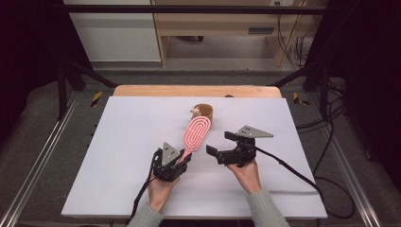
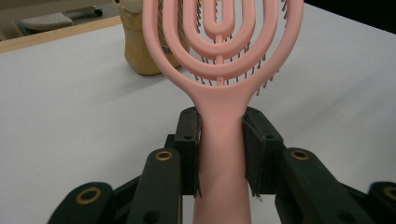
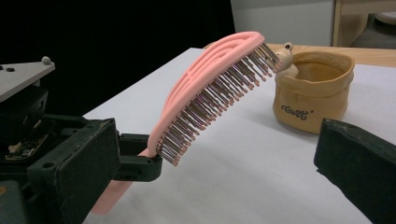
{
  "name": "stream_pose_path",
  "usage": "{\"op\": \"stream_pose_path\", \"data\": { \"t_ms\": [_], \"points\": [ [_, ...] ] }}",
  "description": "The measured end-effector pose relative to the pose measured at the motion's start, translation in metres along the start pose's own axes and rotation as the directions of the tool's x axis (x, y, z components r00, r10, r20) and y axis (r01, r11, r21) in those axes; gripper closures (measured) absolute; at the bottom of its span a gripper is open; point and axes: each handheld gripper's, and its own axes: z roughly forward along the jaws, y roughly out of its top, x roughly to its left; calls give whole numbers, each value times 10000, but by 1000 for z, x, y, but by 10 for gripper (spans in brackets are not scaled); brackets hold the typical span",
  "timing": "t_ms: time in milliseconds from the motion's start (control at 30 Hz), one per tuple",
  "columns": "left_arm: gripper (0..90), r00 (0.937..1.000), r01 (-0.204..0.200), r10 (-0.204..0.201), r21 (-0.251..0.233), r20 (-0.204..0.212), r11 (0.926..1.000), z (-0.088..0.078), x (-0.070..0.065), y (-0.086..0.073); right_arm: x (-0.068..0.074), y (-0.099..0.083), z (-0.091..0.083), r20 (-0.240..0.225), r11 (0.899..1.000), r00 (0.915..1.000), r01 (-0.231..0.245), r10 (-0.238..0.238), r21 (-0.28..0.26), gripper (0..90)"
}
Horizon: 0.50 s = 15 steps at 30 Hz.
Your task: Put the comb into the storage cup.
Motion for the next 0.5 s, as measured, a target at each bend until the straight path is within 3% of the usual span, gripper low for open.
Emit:
{"op": "stream_pose_path", "data": {
  "t_ms": [500],
  "points": [
    [693,9999,-139,139,-74,46,9999,1,-7,0,2,3,14,113,9994,9998,-159,156,302,21]
  ]
}}
